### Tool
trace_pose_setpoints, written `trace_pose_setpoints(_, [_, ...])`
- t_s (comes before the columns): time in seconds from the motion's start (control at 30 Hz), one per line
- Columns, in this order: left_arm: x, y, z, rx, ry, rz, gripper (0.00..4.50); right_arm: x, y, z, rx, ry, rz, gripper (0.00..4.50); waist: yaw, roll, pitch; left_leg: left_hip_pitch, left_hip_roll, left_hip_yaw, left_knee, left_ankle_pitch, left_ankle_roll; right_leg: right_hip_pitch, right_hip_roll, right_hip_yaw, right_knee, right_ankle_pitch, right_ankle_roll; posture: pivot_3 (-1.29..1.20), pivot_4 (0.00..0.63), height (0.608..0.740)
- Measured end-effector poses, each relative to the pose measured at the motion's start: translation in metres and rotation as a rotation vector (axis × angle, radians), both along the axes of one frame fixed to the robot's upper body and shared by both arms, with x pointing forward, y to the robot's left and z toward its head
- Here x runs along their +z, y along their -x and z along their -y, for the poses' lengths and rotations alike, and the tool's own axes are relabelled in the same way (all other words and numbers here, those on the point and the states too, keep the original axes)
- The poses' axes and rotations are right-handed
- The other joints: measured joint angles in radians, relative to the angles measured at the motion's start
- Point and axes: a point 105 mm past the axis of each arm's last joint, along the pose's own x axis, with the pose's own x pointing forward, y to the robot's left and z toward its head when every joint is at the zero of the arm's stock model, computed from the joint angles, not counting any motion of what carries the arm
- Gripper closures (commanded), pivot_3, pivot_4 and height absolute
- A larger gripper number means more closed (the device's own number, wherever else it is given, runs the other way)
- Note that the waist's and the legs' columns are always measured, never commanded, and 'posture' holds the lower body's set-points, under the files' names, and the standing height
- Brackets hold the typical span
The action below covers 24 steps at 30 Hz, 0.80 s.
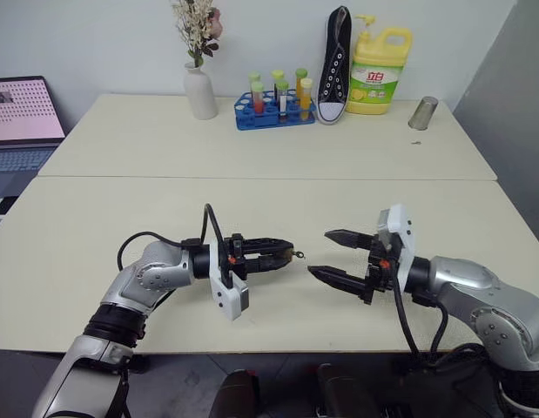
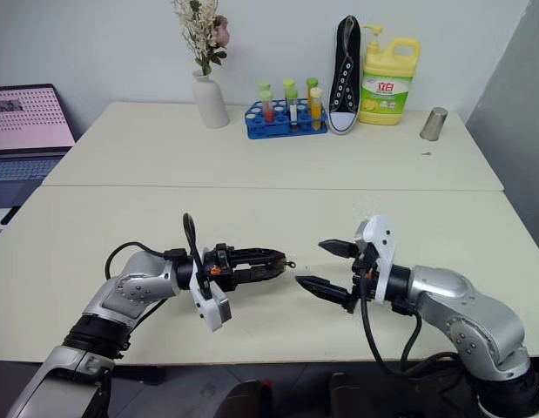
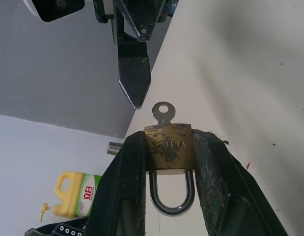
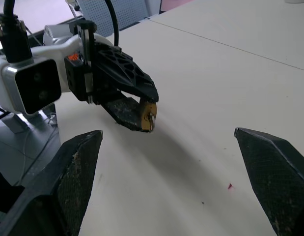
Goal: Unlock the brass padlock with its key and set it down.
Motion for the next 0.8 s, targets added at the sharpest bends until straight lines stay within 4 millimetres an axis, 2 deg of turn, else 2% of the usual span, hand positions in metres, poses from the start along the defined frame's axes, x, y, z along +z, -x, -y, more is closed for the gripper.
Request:
trace_pose_setpoints(0.2, [0.0,-0.001,0.001,0.009,0.012,0.014,3.51,0.002,-0.004,-0.009,0.034,-0.026,-0.041,0.0,0.0,0.0,0.0,0.0,0.0,0.0,0.0,0.0,0.0,0.0,0.0,0.0,0.0,0.0,-0.001,0.0,0.15,0.74])
trace_pose_setpoints(0.4, [0.0,-0.001,0.002,0.013,0.018,0.019,3.51,-0.008,-0.004,-0.017,0.063,-0.017,-0.096,0.0,0.0,0.0,0.0,0.0,0.0,0.0,0.0,0.0,0.0,0.0,0.0,-0.001,0.0,0.002,-0.003,0.0,0.15,0.74])
trace_pose_setpoints(0.5, [0.0,-0.002,0.002,0.016,0.022,0.021,3.51,-0.012,-0.004,-0.021,0.066,-0.021,-0.115,0.64,0.0,0.0,0.0,0.0,0.0,0.0,0.0,0.0,0.0,0.0,0.0,-0.001,0.0,0.002,-0.003,0.0,0.15,0.74])
trace_pose_setpoints(0.8, [0.0,-0.002,0.002,0.018,0.03,0.025,3.51,-0.013,-0.007,-0.02,0.051,-0.015,-0.121,3.96,0.0,0.0,0.0,0.0,0.0,0.0,0.0,0.0,0.0,0.0,0.0,-0.001,0.0,0.002,-0.003,0.0,0.15,0.74])
